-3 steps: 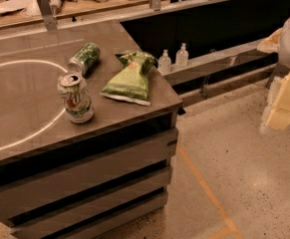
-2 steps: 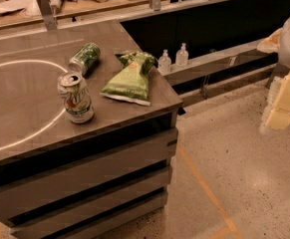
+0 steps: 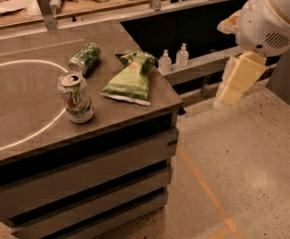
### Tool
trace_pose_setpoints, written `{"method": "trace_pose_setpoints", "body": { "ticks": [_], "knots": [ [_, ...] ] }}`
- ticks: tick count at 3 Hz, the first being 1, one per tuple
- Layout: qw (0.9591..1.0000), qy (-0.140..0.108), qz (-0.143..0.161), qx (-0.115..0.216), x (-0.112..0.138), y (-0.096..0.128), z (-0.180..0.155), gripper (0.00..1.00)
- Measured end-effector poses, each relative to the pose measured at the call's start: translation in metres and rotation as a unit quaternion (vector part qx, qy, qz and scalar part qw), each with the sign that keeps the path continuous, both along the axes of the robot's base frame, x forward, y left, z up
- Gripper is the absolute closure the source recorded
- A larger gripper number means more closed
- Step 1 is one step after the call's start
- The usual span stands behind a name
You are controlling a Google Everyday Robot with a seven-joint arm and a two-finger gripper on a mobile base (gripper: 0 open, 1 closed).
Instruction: Knock 7up can over
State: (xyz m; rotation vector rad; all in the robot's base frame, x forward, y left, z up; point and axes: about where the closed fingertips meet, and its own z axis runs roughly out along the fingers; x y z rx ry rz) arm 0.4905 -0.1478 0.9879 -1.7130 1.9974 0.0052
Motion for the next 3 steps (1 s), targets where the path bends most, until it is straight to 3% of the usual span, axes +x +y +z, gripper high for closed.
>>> {"method": "trace_pose_setpoints", "body": {
  "ticks": [1,2,3],
  "knots": [
    [0.9952,-0.034,0.053,0.075,0.038,0.058,0.015,0.0],
    [0.9801,-0.038,0.096,0.169,0.066,0.114,0.018,0.0],
    [0.9496,-0.024,0.131,0.284,0.086,0.165,0.01,0.0]
  ]
}}
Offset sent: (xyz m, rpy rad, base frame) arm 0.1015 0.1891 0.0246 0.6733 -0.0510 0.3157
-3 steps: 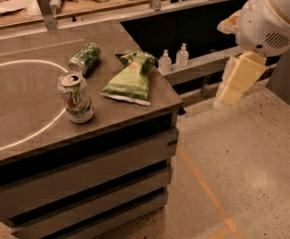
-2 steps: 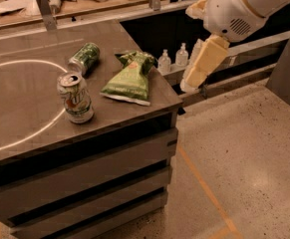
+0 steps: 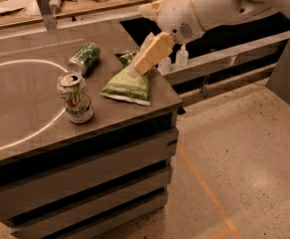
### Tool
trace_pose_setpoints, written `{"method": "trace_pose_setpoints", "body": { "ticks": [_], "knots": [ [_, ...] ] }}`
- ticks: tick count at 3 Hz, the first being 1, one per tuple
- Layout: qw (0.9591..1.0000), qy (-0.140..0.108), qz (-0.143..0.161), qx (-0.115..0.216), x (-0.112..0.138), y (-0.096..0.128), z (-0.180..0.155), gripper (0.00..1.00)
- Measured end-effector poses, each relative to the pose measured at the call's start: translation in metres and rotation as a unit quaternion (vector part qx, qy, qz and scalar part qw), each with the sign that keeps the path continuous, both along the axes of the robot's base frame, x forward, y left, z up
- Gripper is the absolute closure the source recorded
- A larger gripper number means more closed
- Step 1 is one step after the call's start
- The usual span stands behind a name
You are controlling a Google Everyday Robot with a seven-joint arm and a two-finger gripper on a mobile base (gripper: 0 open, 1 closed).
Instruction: Knock 7up can over
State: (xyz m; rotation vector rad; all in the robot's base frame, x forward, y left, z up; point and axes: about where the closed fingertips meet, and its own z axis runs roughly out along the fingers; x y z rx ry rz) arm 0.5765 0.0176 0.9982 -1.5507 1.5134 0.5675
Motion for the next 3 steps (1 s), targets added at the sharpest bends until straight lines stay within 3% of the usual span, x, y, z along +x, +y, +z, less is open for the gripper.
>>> {"method": "trace_pose_setpoints", "body": {
  "ticks": [1,2,3],
  "knots": [
    [0.9935,0.019,0.033,0.107,0.007,0.04,-0.014,0.0],
    [0.9812,0.033,0.08,0.173,0.0,0.084,-0.026,0.0],
    [0.9814,0.033,0.079,0.172,0.0,0.084,-0.026,0.0]
  ]
}}
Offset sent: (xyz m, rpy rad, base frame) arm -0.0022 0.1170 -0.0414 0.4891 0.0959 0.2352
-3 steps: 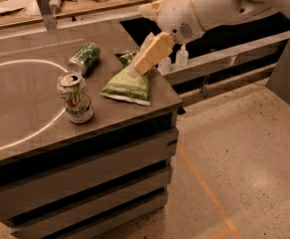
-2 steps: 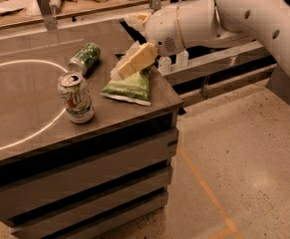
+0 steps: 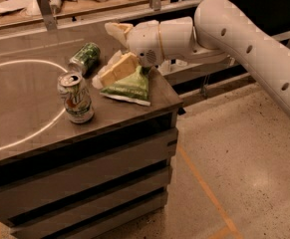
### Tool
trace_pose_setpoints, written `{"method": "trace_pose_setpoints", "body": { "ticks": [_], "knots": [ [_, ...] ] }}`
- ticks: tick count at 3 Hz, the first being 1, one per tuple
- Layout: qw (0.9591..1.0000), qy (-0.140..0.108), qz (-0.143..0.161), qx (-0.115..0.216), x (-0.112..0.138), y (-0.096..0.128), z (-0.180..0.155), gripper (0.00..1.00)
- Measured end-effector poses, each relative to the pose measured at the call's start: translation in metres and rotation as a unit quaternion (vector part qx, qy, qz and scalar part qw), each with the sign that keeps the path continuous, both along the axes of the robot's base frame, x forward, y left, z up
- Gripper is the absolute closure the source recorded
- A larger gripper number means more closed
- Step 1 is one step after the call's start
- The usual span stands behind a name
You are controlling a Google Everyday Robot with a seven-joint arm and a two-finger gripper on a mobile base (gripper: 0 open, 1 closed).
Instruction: Knock 7up can over
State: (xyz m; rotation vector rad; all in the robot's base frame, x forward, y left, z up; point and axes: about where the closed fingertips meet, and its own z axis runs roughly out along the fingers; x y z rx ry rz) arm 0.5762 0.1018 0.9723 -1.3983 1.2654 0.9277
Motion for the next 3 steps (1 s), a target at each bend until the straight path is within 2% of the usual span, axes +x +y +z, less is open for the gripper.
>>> {"method": "trace_pose_setpoints", "body": {
  "ticks": [1,2,3],
  "knots": [
    [0.9989,0.027,0.022,0.031,-0.009,0.01,-0.012,0.0],
    [0.9956,0.058,0.044,0.059,-0.021,0.029,-0.025,0.0],
    [0.9932,0.076,0.054,0.07,-0.036,0.041,-0.033,0.0]
  ]
}}
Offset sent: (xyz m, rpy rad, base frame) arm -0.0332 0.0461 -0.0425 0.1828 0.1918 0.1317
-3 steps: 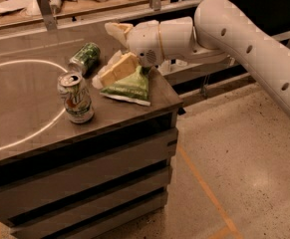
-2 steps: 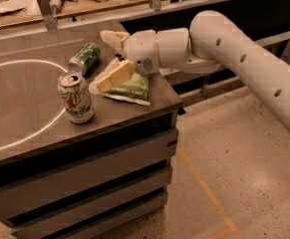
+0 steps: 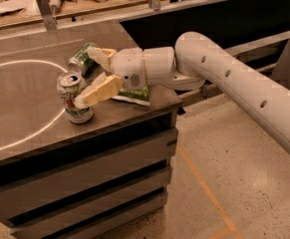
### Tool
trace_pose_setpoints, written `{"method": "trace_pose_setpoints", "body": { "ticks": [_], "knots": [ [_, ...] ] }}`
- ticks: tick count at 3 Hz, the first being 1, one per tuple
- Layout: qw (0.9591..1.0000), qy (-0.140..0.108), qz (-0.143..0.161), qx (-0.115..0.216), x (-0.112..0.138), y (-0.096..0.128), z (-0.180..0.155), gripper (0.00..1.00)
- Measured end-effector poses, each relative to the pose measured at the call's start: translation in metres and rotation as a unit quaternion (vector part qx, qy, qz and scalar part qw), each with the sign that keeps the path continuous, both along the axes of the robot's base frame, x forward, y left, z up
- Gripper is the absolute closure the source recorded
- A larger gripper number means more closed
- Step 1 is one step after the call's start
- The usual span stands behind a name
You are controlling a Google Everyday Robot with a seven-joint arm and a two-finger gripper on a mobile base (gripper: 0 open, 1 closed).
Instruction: Knock 7up can over
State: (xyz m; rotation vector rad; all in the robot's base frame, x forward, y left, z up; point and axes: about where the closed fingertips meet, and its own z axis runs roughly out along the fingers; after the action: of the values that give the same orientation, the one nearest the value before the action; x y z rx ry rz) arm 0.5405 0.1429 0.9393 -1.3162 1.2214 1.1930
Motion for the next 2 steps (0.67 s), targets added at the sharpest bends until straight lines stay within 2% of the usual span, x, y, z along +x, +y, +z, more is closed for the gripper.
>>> {"method": "trace_pose_setpoints", "body": {
  "ticks": [1,2],
  "knots": [
    [0.9999,0.004,0.01,0.006,-0.0127,0.016,-0.0101,0.02],
    [0.9998,0.005,0.013,0.013,-0.0187,0.0215,-0.0153,0.25]
  ]
}}
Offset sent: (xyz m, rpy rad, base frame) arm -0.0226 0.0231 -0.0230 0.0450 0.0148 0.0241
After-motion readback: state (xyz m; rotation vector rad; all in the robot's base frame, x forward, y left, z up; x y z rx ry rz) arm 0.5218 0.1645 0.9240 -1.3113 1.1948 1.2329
